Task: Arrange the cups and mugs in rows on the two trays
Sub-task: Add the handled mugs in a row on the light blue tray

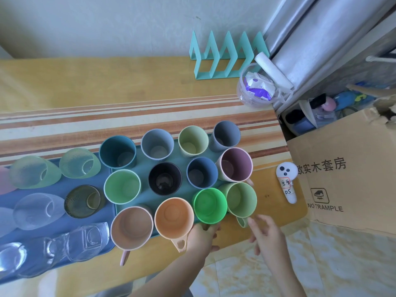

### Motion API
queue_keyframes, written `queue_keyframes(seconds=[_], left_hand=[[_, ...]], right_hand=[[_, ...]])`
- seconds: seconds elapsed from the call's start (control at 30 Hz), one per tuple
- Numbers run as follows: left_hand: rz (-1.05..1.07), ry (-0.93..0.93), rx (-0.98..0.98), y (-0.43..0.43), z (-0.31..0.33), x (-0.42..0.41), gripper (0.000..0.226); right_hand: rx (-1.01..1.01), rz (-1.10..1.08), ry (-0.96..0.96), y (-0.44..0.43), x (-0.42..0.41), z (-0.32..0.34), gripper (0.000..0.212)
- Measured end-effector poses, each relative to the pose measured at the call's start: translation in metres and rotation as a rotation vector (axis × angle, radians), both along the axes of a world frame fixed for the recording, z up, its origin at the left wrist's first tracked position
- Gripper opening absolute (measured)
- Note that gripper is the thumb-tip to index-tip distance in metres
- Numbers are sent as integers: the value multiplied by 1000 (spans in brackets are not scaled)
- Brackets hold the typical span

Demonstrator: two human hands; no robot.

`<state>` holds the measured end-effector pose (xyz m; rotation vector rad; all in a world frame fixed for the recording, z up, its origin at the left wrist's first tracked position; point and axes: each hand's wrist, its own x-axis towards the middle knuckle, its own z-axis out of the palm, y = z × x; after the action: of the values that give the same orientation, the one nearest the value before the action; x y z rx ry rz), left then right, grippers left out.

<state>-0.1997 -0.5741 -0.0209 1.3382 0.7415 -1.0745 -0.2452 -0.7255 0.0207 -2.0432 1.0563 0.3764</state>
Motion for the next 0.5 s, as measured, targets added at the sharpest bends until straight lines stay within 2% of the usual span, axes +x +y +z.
queue_keyframes(seconds=[0.07,0.13,0.17,0.23,0.37,0.5], left_hand=[[6,23,-28,2,0,0,13],[31,40,-49,3,0,1,25],[43,46,-55,3,0,1,36],[36,44,-45,3,0,1,50],[61,26,-34,4,3,0,40],[43,-34,-41,5,0,-8,23]], right_hand=[[-247,86,-61,5,4,22,18],[-347,171,-220,17,18,37,14],[-348,237,-312,24,27,40,18],[-311,385,-421,40,51,37,44],[-405,642,-349,69,101,10,87],[-525,717,-247,80,122,-12,100]])
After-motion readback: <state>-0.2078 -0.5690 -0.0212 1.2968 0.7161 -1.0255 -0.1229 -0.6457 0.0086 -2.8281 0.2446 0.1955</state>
